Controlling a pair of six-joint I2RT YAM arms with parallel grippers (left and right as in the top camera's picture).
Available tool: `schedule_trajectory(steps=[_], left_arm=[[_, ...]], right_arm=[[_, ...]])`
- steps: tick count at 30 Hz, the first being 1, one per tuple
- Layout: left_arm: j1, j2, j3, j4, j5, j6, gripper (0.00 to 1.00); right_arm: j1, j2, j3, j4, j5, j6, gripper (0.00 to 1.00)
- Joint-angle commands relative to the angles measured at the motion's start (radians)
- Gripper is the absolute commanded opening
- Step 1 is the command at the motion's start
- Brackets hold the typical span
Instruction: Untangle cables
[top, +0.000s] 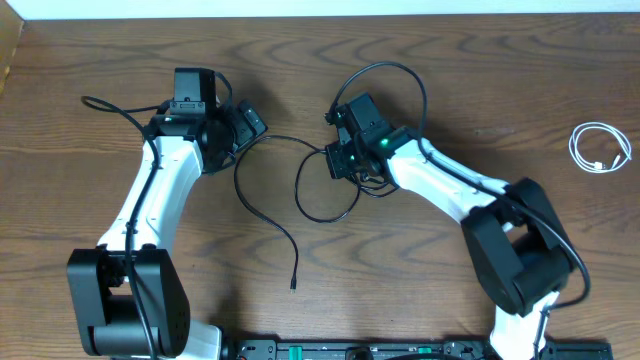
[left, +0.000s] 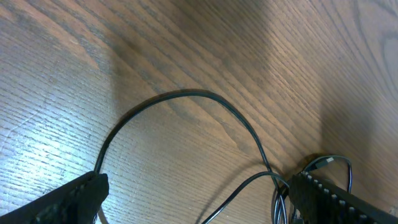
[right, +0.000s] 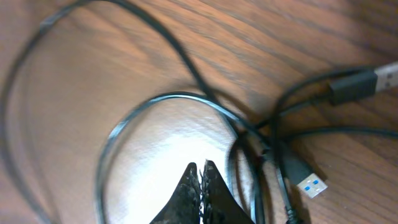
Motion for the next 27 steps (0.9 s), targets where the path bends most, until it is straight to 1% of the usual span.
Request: schedule_trajectory(steps=[1,5,7,10,12,14,16,20,25,27], left_arm=[[0.003,0.005,-0.014,-0.003,-0.013,0.006,0.98],[0.003,0.005,-0.014,-0.003,-0.013,0.006,0.98],[0.003,0.005,-0.014,-0.003,-0.013,0.006,0.98],[0.003,0.005,-0.014,-0.003,-0.013,0.006,0.98],[0.003,0.005,-0.014,-0.003,-0.013,0.006,0.98],[0.003,0.005,-0.014,-0.003,-0.013,0.006,0.98],[0.003,0.005,-0.014,-0.003,-0.013,0.006,0.98],[0.003,0.005,-0.014,-0.003,-0.013,0.006,0.98],[0.003,0.005,-0.014,-0.003,-0.013,0.006,0.98],[0.003,0.005,-0.014,-0.003,-0.013,0.006,0.98]], right_arm=[[0.0,-0.023,-0.003,-0.005,-0.079,-0.087,0.01],[0.003,-0.023,-0.003,-0.006,-0.076,-0.119,0.01],[0.003,-0.023,-0.005,-0.013,-0.05,-0.118,0.09],[0.007,-0.019,-0.006,-0.015,-0.041,-0.116,0.15],[0.009,-0.011,-0.006,-0.015,-0.041,-0.085,0.2],[0.01,0.003,-0.006,-0.016,-0.041,-0.065,0.22],[0.011,0.019,-0.006,-0.019,-0.04,-0.066,0.25],[0.019,0.052,-0.006,-0.056,-0.04,-0.065,0.24],[0.019,0.055,-0.002,-0.094,-0.022,-0.068,0.29],[0.019,0.055,0.002,-0.106,-0.022,-0.099,0.31]])
